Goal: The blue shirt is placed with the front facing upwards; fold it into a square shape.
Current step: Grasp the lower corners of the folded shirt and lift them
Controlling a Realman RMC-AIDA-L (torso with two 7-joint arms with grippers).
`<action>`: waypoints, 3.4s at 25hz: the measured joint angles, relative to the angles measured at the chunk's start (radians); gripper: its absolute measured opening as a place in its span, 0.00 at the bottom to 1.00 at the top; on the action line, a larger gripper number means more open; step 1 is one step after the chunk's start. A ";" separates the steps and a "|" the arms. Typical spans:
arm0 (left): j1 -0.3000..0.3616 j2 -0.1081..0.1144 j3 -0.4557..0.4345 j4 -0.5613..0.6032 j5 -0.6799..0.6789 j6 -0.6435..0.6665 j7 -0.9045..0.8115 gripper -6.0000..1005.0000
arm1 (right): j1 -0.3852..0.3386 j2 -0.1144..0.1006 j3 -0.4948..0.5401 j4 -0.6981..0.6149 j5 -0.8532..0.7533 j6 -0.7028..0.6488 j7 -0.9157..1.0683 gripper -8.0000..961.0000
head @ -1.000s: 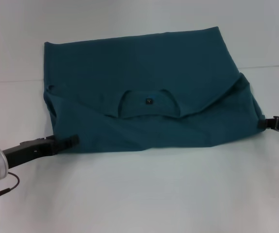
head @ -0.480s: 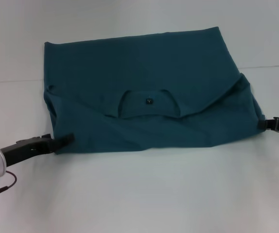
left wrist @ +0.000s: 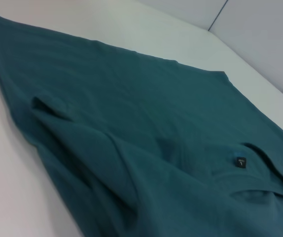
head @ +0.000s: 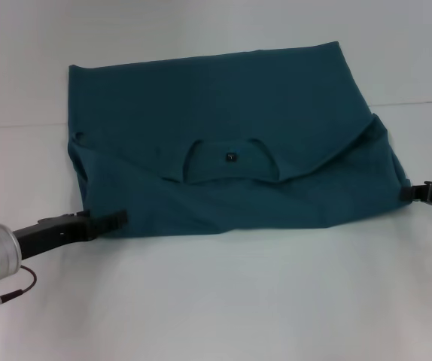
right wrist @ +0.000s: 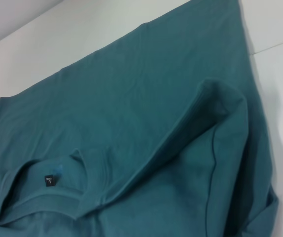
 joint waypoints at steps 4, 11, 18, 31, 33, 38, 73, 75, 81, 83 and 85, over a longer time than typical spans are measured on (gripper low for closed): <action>-0.003 0.000 0.008 -0.003 0.000 0.001 0.000 0.87 | 0.000 0.000 0.000 0.000 0.000 0.001 -0.002 0.02; -0.009 0.000 0.011 -0.004 0.000 0.002 -0.001 0.87 | 0.000 0.000 0.000 0.000 0.002 0.001 -0.004 0.02; -0.011 0.002 0.012 -0.001 0.031 -0.012 -0.009 0.83 | -0.001 0.002 0.001 0.000 0.004 0.001 -0.005 0.02; -0.015 0.003 0.012 0.002 0.056 -0.022 -0.024 0.39 | -0.003 0.006 0.000 -0.002 0.005 -0.002 -0.007 0.02; -0.015 0.003 0.012 0.002 0.056 -0.023 -0.024 0.33 | -0.004 0.006 0.000 -0.002 0.005 -0.001 -0.007 0.02; -0.016 0.003 0.012 0.002 0.056 -0.026 -0.024 0.16 | -0.005 0.006 0.000 -0.001 0.005 0.001 -0.008 0.02; 0.093 0.036 -0.140 0.210 0.180 0.492 -0.114 0.01 | -0.276 0.003 0.022 -0.118 0.113 -0.380 -0.302 0.02; 0.104 0.040 -0.165 0.222 0.192 0.561 -0.117 0.01 | -0.307 0.003 0.034 -0.120 0.113 -0.433 -0.345 0.02; 0.136 0.045 -0.236 0.244 0.234 0.729 -0.110 0.01 | -0.386 0.006 0.091 -0.131 0.108 -0.533 -0.443 0.02; 0.147 0.045 -0.242 0.249 0.237 0.752 -0.110 0.01 | -0.404 0.007 0.109 -0.131 0.108 -0.553 -0.468 0.02; 0.157 0.046 -0.245 0.254 0.246 0.777 -0.109 0.01 | -0.421 0.006 0.122 -0.132 0.106 -0.568 -0.482 0.02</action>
